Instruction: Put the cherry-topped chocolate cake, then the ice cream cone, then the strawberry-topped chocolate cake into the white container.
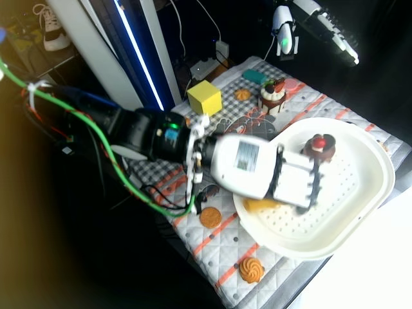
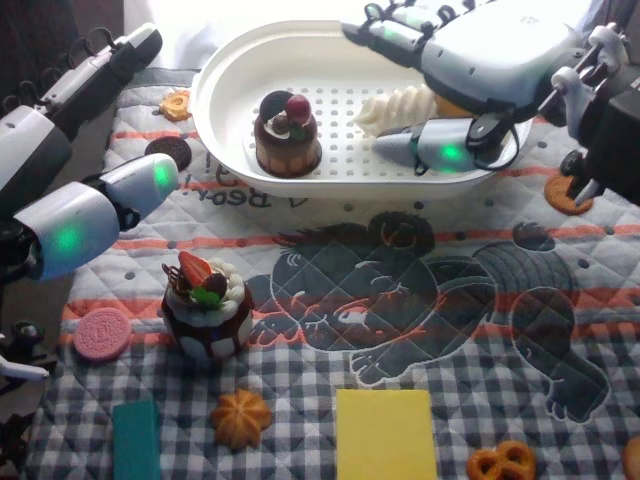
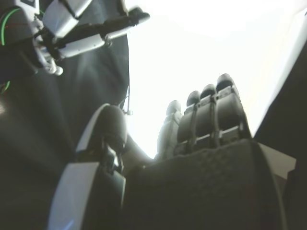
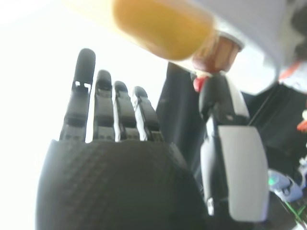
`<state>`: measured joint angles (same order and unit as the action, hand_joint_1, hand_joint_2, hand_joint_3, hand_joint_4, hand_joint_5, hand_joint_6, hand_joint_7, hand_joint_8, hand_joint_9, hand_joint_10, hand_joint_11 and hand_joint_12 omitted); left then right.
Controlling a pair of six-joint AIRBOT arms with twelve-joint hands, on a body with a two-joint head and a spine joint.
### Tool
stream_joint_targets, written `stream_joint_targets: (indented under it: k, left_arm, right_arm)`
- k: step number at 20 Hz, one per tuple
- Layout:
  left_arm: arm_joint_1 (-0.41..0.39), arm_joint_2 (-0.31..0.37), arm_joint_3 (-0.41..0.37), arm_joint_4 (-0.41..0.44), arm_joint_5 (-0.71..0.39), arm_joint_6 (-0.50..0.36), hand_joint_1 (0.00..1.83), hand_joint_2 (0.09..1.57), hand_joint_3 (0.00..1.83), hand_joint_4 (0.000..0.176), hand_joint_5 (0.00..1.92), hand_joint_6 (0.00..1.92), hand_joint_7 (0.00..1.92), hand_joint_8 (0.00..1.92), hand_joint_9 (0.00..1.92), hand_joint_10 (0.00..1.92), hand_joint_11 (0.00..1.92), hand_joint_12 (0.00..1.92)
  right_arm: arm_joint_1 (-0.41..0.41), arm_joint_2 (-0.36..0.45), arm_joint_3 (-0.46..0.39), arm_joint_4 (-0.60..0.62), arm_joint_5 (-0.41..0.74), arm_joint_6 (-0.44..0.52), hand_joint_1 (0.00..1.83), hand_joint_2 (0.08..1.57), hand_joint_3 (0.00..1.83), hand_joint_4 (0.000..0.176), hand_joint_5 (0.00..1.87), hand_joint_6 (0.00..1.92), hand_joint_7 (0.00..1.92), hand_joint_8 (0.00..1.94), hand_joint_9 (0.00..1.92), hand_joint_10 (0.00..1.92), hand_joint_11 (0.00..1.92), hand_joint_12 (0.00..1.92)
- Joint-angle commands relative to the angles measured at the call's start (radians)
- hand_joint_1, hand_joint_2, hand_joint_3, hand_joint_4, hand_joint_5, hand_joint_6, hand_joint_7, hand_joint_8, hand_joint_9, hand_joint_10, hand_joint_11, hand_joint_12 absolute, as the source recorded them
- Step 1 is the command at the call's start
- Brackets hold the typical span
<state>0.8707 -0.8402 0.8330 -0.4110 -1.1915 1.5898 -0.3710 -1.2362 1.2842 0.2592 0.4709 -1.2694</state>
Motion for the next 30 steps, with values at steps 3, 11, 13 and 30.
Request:
stream_joint_targets:
  k: [3,11,13,30]
  left_arm:
    - [0.001,0.007,-0.007,0.015,-0.129,-0.010,0.49,1.36,0.00,0.100,0.08,0.01,0.00,0.00,0.00,0.00,0.03,0.02]
    - [0.069,0.025,-0.027,0.009,-0.143,-0.070,0.72,1.29,0.00,0.096,0.09,0.00,0.00,0.00,0.02,0.01,0.00,0.50]
    - [0.085,0.035,-0.038,0.022,-0.137,-0.070,0.73,1.27,0.00,0.117,0.09,0.00,0.00,0.00,0.01,0.01,0.00,0.47]
    - [0.009,0.006,0.007,0.183,0.278,-0.070,0.86,1.09,0.00,0.119,0.02,0.01,0.00,0.00,0.00,0.00,0.01,0.00]
  right_arm:
    - [-0.024,0.075,-0.067,-0.015,0.214,-0.002,0.48,1.20,0.00,0.000,0.00,0.00,0.00,0.00,0.00,0.29,0.00,1.59]
    - [-0.232,0.322,-0.342,-0.150,0.485,0.043,0.51,1.28,0.01,0.025,0.00,0.00,0.00,0.00,0.00,0.44,0.00,1.30]
    - [-0.316,0.389,-0.395,-0.181,0.570,0.103,0.51,1.29,0.00,0.013,0.00,0.00,0.00,0.00,0.00,0.43,0.00,1.14]
    - [-0.639,0.501,-0.516,-0.109,0.880,0.170,0.59,1.32,0.00,0.000,0.00,0.00,0.02,0.00,0.00,0.41,0.00,1.06]
